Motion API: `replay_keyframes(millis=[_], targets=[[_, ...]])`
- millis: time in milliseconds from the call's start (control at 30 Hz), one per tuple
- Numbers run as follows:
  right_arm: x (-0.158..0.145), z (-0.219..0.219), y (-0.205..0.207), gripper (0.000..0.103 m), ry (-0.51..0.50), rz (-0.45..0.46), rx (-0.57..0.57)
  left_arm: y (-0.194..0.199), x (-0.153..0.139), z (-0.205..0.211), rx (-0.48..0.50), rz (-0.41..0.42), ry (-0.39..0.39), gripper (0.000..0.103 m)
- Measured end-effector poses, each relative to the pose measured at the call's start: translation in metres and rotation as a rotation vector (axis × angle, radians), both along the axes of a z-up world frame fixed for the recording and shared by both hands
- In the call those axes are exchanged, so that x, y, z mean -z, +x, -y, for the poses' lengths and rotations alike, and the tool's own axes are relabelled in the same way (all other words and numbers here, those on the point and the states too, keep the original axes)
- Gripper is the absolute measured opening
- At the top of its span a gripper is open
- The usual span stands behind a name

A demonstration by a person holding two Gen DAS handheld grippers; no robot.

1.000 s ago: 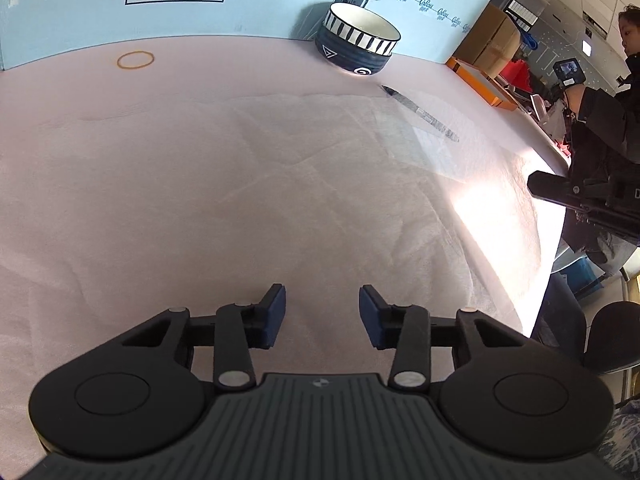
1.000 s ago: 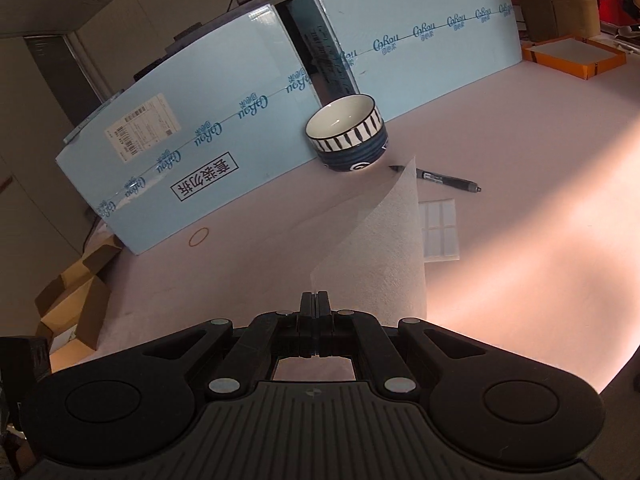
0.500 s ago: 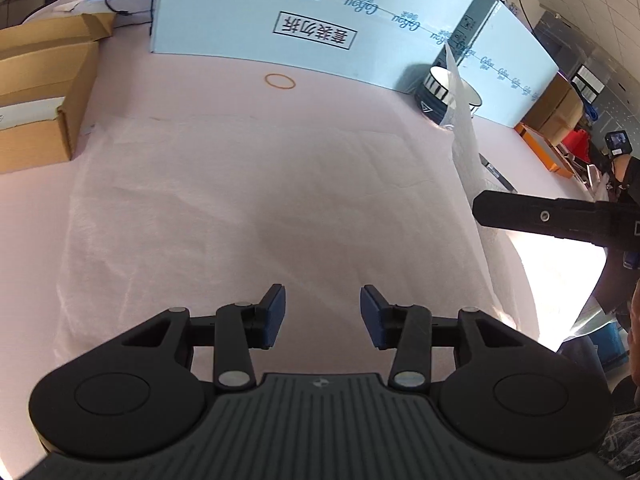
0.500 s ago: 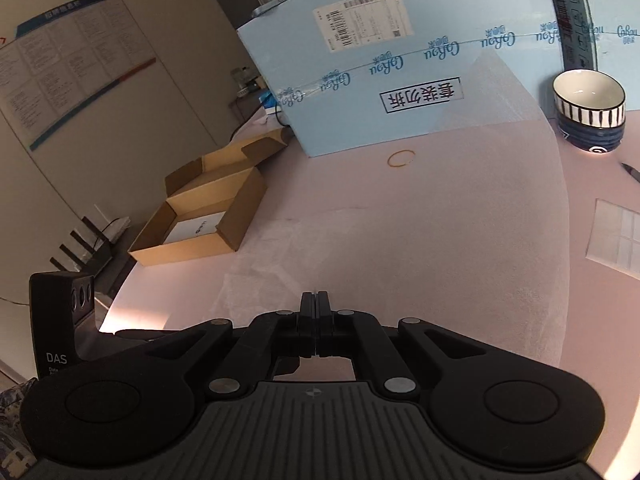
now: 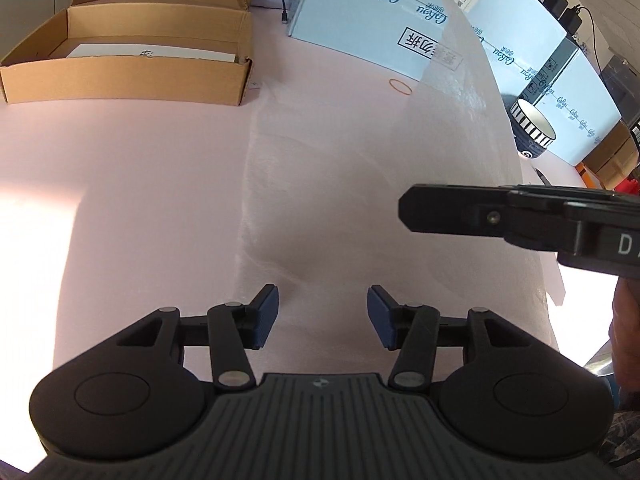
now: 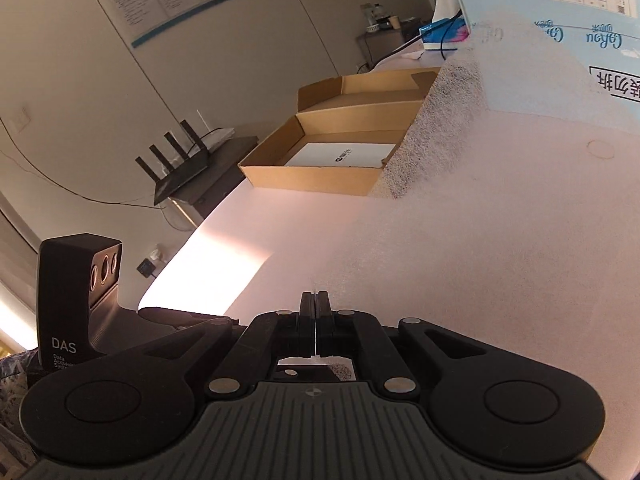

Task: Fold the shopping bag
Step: 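Carry the lifted bag edge over the bag with the right gripper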

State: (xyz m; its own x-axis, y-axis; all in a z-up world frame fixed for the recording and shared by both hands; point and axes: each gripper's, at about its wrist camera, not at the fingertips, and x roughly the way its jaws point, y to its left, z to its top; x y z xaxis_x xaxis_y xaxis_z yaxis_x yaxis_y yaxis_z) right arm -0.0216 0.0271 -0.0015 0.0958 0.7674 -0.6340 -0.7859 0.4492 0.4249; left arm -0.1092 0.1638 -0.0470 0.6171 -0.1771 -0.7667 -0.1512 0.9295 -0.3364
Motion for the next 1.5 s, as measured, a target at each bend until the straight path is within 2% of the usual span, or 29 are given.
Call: replay_keyframes(millis=[233,533,800,967,1067,1167,1300,1400,1500], targets=[[0.018,-0.028,-0.007,0.001,-0.043,-0.034,-0.049,-0.015,0.001,-0.019,-0.053,0.001,0.029,0.05],[0.029,-0.027,-0.009,0.001,-0.086,-0.059,-0.049,-0.03,0.002,-0.036,-0.121,0.017,0.02,0.05],[0.027,-0.024,-0.015,0.001,-0.085,-0.054,-0.074,-0.032,-0.004,-0.049,-0.125,0.011,0.036,0.051],[0.028,-0.025,-0.018,0.001,-0.095,-0.052,-0.085,-0.038,-0.007,-0.059,-0.163,0.008,0.068,0.051],[0.025,-0.017,-0.017,0.007,-0.107,-0.025,-0.067,-0.042,-0.009,-0.063,-0.175,0.014,0.072,0.051],[0.018,0.002,-0.01,0.015,-0.113,-0.009,-0.003,-0.047,-0.014,-0.064,-0.17,0.048,0.031,0.052],[0.019,0.036,0.006,0.019,-0.14,-0.001,0.161,-0.042,-0.015,-0.055,-0.129,0.085,-0.047,0.059],[0.026,0.068,0.021,0.019,-0.163,-0.022,0.322,-0.032,-0.006,-0.042,-0.1,0.063,-0.033,0.058],[0.03,0.096,0.025,0.019,-0.174,-0.043,0.429,-0.023,0.003,-0.035,-0.098,0.037,-0.012,0.057]])
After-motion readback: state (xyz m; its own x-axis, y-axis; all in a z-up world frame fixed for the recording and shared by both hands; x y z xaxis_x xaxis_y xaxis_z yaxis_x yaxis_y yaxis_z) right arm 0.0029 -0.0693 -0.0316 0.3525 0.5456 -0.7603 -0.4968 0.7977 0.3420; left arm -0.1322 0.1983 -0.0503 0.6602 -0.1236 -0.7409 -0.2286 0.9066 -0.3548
